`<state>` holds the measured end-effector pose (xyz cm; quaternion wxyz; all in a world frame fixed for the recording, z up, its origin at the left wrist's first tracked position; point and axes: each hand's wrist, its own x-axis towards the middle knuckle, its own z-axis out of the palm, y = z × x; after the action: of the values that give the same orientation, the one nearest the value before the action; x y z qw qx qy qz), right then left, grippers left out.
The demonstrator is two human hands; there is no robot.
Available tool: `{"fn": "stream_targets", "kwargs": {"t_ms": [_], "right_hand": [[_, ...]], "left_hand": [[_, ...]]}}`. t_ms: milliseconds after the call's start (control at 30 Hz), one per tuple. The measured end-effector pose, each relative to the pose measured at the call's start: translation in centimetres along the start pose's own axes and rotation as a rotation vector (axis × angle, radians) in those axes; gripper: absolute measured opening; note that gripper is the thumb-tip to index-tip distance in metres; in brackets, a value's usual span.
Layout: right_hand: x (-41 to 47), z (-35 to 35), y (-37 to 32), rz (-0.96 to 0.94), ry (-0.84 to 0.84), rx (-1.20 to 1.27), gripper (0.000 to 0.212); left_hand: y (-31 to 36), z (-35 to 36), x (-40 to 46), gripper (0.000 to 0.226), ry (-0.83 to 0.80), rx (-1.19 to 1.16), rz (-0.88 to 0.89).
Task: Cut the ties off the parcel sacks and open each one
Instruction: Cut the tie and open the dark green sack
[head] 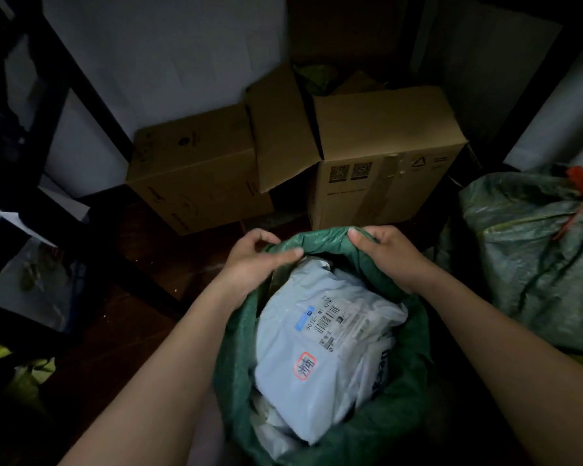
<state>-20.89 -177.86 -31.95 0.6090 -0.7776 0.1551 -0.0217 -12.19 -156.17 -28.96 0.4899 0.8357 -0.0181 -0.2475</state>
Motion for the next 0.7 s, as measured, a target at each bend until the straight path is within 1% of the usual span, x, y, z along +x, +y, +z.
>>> {"fn": "stream_targets", "kwargs": {"t_ms": [67,100,167,233,267,300,367,400,467,533,567,633,700], "right_hand": [[0.1,-0.1,0.1,0.064,0.015,0.102,0.041],[0.1,-0.2,0.2,0.094,0.023,0.152,0.038],[0.2,-0.3,0.4,0.139,0.049,0.23,0.037],[0.3,-0.4,0.6,0.184,0.1,0.252,0.049],[0.5,-0.5,0.7,0.215,0.13,0.262,0.057],[0.8,-0.6,0.7,0.247,0.161,0.281,0.059],[1.2,-0.8,0.8,0.314,0.226,0.343,0.048],[1.4,-0.9,0.8,0.35,0.248,0.377,0.04],[1.6,-1.0,0.8,0.398,0.229,0.465,0.028],[1.4,-1.1,1.0,0.433,0.182,0.521,0.024],[1.3,-1.1,1.0,0.449,0.155,0.529,0.023],[1.2,-1.0,1.0,0.487,0.109,0.429,0.025],[1.3,-0.9,1.2,0.525,0.108,0.159,0.032]], "left_hand": [[-0.9,0.2,0.2,0.038,-0.032,0.127,0.115],[-1.3,0.1,0.4,0.039,-0.009,0.197,0.165],[-2.0,-0.4,0.5,0.037,0.089,0.418,0.199],[-2.3,-0.9,0.3,0.031,0.198,0.621,0.194],[-2.3,-1.0,0.1,0.027,0.261,0.656,0.208],[-2.2,-1.0,0.0,0.021,0.322,0.647,0.234],[-1.7,-0.9,0.0,0.011,0.393,0.538,0.291],[-1.5,-0.8,0.2,0.018,0.405,0.444,0.284],[-1.1,-0.9,0.7,0.033,0.41,0.168,0.201],[-0.2,-1.2,0.8,0.033,0.377,-0.125,0.078],[0.0,-1.4,1.0,0.029,0.361,-0.205,0.018],[0.2,-1.3,1.2,0.028,0.334,-0.208,-0.092],[0.3,-1.1,1.1,0.024,0.244,-0.219,-0.182]]}}
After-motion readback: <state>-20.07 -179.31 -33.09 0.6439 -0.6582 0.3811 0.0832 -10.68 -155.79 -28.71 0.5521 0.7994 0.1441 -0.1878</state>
